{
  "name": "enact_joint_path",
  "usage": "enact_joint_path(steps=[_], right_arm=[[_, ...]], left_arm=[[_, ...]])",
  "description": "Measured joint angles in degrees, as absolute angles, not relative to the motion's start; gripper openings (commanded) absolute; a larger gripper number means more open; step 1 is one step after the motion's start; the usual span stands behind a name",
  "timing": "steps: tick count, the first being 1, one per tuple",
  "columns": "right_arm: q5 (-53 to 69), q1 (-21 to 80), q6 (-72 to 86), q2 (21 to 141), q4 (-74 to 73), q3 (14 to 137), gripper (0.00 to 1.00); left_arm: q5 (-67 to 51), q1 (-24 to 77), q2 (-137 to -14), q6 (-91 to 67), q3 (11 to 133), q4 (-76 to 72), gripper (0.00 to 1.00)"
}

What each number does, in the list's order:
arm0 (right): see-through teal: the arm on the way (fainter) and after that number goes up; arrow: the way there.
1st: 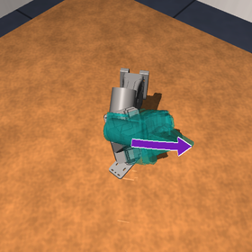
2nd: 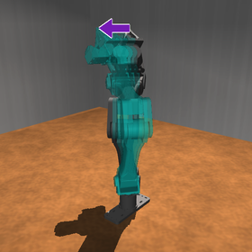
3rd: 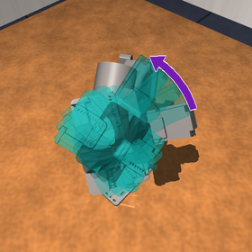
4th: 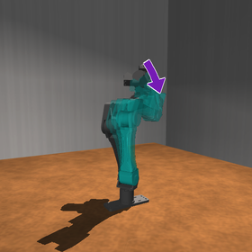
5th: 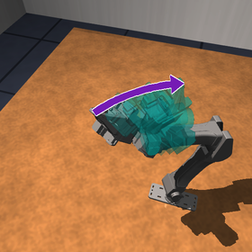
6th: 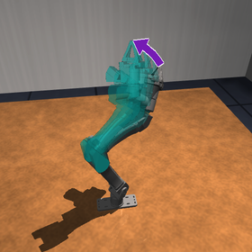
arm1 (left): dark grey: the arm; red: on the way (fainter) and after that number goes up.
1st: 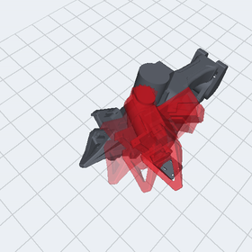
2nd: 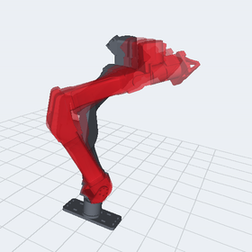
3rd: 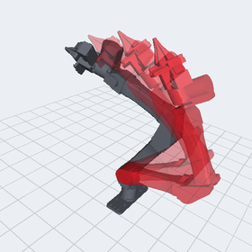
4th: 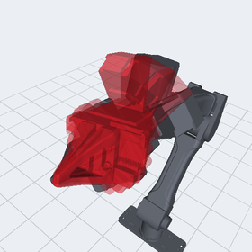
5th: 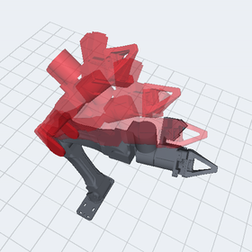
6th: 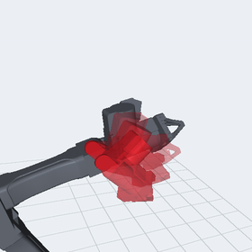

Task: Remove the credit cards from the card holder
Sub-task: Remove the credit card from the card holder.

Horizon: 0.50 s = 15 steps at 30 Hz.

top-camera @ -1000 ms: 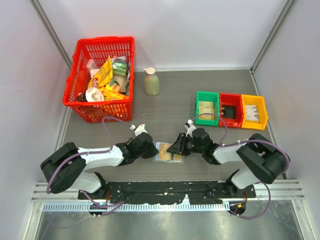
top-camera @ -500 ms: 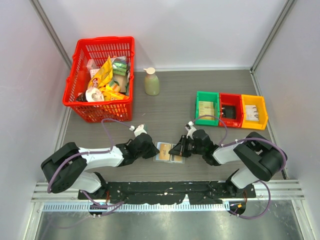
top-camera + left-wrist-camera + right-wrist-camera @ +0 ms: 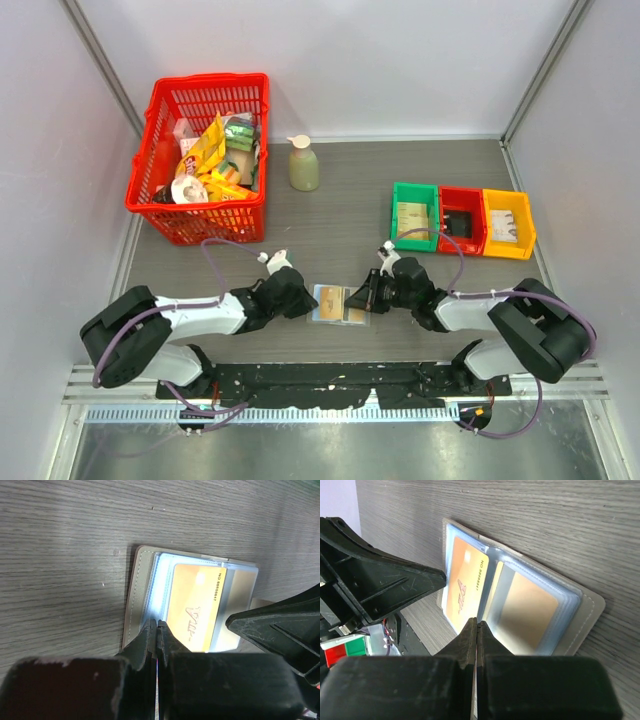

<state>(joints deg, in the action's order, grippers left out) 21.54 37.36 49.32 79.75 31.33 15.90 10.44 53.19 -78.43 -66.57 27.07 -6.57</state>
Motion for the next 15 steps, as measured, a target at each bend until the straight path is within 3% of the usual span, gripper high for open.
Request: enact_joint_path(steps=[2, 4, 8, 15], right_arm=[[21.5, 37.4, 48.8, 79.1, 30.1, 16.0, 0.01], [21.2, 37.4, 48.0, 79.1, 28.4, 16.3, 0.01], [21.2, 37.4, 47.3, 79.2, 27.3, 16.4, 0.04], [22.2, 37.4, 48.4, 79.5, 29.1, 16.4, 0.37]], left_arm=[[10.5, 53.2, -78.0, -66.5, 27.1, -5.9, 0.02], [10.4, 53.2, -77.3, -66.3, 27.1, -4.9, 0.16], [10.1, 53.2, -74.4, -65.0, 27.1, -2.5, 0.23], [8.4, 53.2, -71.9, -62.5, 30.6, -1.3, 0.18]])
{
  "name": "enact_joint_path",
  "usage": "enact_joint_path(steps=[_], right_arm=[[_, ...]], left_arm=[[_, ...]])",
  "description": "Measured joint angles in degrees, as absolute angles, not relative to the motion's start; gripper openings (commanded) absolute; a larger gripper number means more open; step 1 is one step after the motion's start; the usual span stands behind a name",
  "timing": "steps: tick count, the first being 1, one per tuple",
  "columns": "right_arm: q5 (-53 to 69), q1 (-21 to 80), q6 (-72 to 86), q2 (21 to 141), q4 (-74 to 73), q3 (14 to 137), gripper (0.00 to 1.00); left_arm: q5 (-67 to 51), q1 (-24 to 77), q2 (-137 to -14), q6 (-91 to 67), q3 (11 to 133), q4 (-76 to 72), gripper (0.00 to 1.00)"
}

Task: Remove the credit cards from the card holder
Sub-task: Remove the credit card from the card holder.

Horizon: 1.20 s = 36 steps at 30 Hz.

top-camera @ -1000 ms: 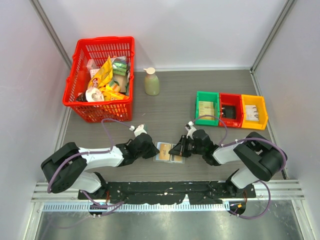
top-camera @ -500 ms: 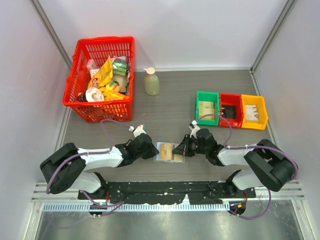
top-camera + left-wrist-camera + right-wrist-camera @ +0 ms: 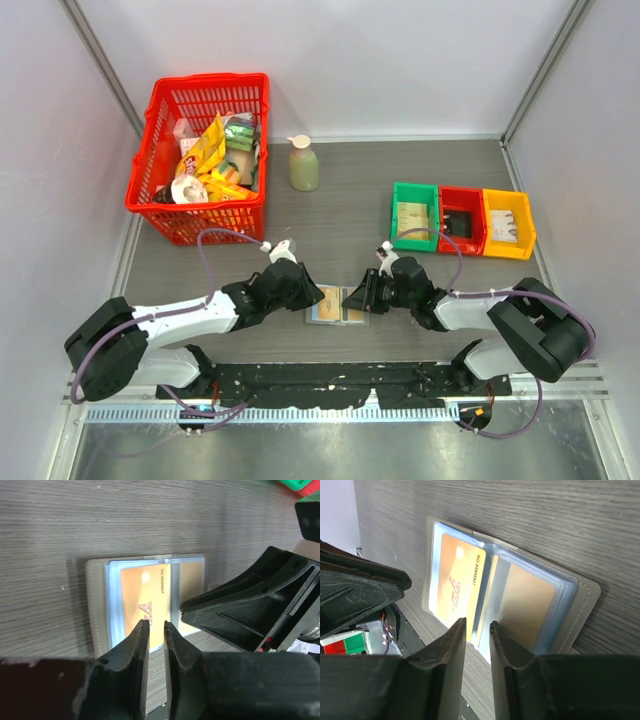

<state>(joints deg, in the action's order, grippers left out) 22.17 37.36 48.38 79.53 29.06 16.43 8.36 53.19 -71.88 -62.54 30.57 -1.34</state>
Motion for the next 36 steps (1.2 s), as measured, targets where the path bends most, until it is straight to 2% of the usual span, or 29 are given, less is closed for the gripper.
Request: enact_joint_path(steps=[3, 8, 22, 25, 30, 36], right_arm=[[22.4, 37.4, 48.8, 79.5, 30.3, 16.4, 0.46], [23.2, 37.4, 49.9, 80.5, 33.0, 16.6, 0.56], [26.1, 37.4, 53.6, 88.0, 42.5, 17.8, 0.57], [26.8, 37.4, 54.1, 90.0, 43.9, 18.5, 0.51], [27.9, 37.3, 55.9, 94.0, 48.4, 18.3, 0.34], [28.8, 36.9, 59.0, 98.0, 56.9, 15.4, 0.21]], left_arm=[[7.9, 53.2, -72.4, -61.9, 31.6, -1.4, 0.11], [7.9, 53.2, -76.3, -61.1, 31.9, -1.3, 0.00], [7.9, 53.2, -79.9, -64.2, 29.4, -4.8, 0.00], [7.9, 53.2, -79.9, -64.6, 29.0, -5.6, 0.00], [7.9, 53.2, -79.9, -65.1, 28.7, -6.0, 0.00], [7.9, 53.1, -79.7, -65.8, 28.2, -6.8, 0.00]])
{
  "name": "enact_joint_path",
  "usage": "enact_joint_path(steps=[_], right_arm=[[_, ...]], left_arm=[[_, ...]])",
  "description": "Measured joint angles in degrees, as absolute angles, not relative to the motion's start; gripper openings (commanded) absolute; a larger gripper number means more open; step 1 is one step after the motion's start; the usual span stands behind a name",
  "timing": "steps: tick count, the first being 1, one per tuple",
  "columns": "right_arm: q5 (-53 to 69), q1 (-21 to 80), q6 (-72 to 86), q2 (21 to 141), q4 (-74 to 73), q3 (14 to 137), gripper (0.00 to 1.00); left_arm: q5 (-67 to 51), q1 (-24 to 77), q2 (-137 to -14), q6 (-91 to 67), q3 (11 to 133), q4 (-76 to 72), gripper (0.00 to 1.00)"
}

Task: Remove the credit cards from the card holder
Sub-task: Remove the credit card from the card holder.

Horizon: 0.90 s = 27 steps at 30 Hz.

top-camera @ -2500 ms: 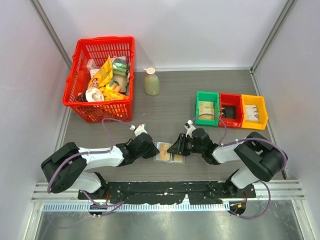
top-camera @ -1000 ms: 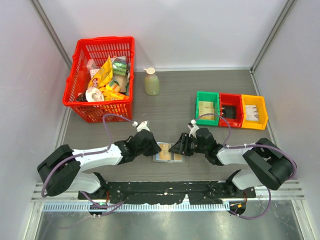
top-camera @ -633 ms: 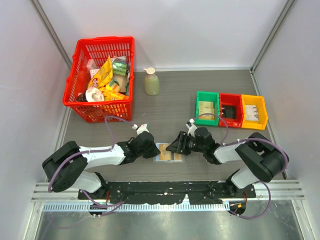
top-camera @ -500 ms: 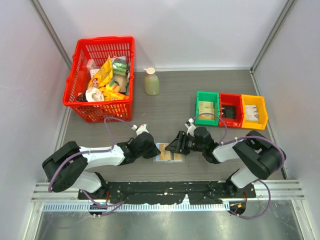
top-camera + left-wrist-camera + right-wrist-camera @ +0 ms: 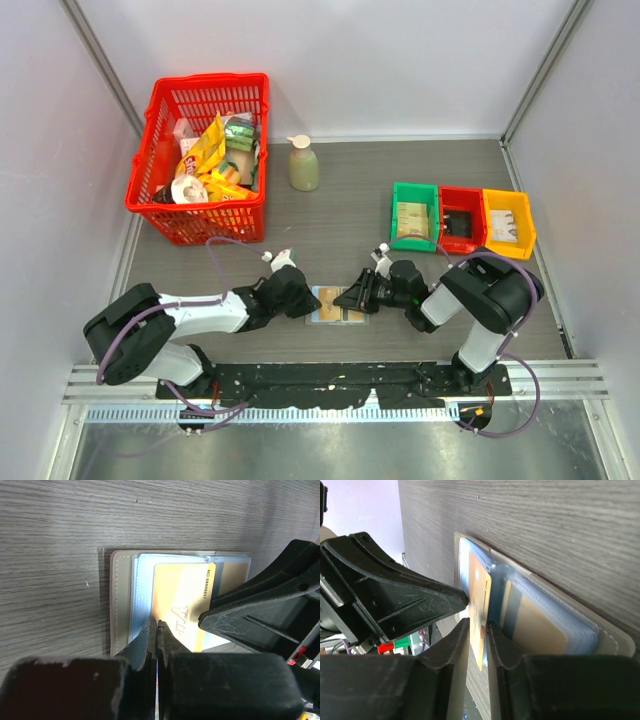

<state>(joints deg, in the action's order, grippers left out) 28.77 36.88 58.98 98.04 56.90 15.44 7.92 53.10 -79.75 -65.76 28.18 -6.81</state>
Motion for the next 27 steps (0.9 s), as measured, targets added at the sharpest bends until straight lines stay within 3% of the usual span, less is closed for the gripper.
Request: enact_joint_path(steps=[6, 9, 25, 27], right_arm=[[30.4, 36.2, 61.2, 100.4, 63.4, 13.2, 0.11], [31.2, 35.8, 62.1, 101.7, 66.3, 12.8, 0.01], [35.0, 32.1, 64.2, 104.1, 71.9, 10.3, 0.01], [35.0, 32.1, 63.4, 103.0, 70.3, 10.4, 0.14]], left_arm=[[7.9, 52.7, -79.4, -66.1, 27.6, -7.4, 0.00], [7.9, 52.7, -79.4, -66.1, 27.5, -7.5, 0.00], [7.9, 52.5, -79.4, -66.7, 27.5, -7.4, 0.00], [7.9, 52.5, -79.4, -66.8, 27.5, -7.4, 0.00]])
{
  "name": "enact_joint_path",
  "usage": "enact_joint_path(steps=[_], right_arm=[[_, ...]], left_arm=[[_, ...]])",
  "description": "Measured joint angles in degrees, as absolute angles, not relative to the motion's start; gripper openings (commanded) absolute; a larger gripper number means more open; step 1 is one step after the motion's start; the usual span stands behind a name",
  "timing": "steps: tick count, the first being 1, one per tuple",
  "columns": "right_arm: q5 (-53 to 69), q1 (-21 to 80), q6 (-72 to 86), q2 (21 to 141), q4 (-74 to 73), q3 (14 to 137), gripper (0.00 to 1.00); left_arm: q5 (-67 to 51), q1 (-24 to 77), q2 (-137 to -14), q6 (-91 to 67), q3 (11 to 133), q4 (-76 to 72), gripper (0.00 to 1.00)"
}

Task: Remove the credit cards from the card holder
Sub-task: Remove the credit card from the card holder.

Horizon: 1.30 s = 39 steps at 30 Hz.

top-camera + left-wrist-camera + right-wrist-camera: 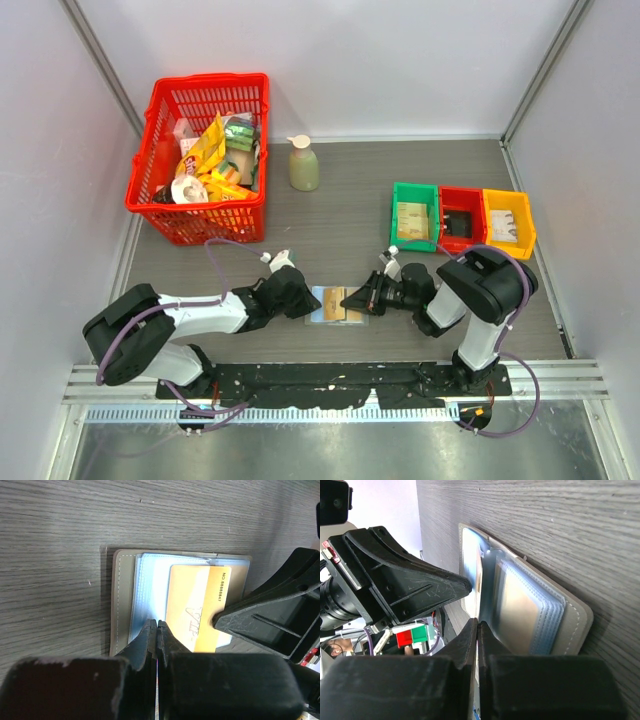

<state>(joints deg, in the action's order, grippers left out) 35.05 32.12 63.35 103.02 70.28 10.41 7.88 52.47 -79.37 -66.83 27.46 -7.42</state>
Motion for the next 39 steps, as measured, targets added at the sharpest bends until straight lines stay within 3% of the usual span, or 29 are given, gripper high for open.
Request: enact_joint_path(steps=[3, 8, 14, 22, 33, 35, 39], right_arm=[[35.1, 32.1, 62.1, 101.7, 67.3, 11.2, 0.30], [35.1, 32.6, 61.2, 101.5, 65.4, 13.0, 0.35], [34.7, 33.3, 61.0, 102.2, 64.3, 13.8, 0.01], [33.5, 32.7, 57.3, 96.2, 55.9, 13.7, 0.01], [27.0, 30.8, 43.7, 74.1, 19.1, 19.7, 0.01], [24.9, 30.7, 41.0, 69.8, 11.5, 22.1, 0.01], [20.8, 30.6, 35.1, 62.8, -4.1, 29.4, 0.01]], left_arm=[[7.9, 52.5, -79.4, -66.8, 27.5, -7.4, 0.00], [7.8, 52.5, -79.4, -66.8, 27.5, -7.4, 0.00], [7.8, 52.4, -79.4, -66.8, 27.5, -7.4, 0.00], [7.7, 52.3, -79.4, -66.8, 27.5, -7.4, 0.00], [6.9, 51.7, -79.2, -65.6, 27.4, -7.5, 0.00], [6.8, 51.4, -78.9, -64.5, 27.6, -6.9, 0.05], [6.1, 50.1, -77.7, -59.9, 29.7, -3.0, 0.31]])
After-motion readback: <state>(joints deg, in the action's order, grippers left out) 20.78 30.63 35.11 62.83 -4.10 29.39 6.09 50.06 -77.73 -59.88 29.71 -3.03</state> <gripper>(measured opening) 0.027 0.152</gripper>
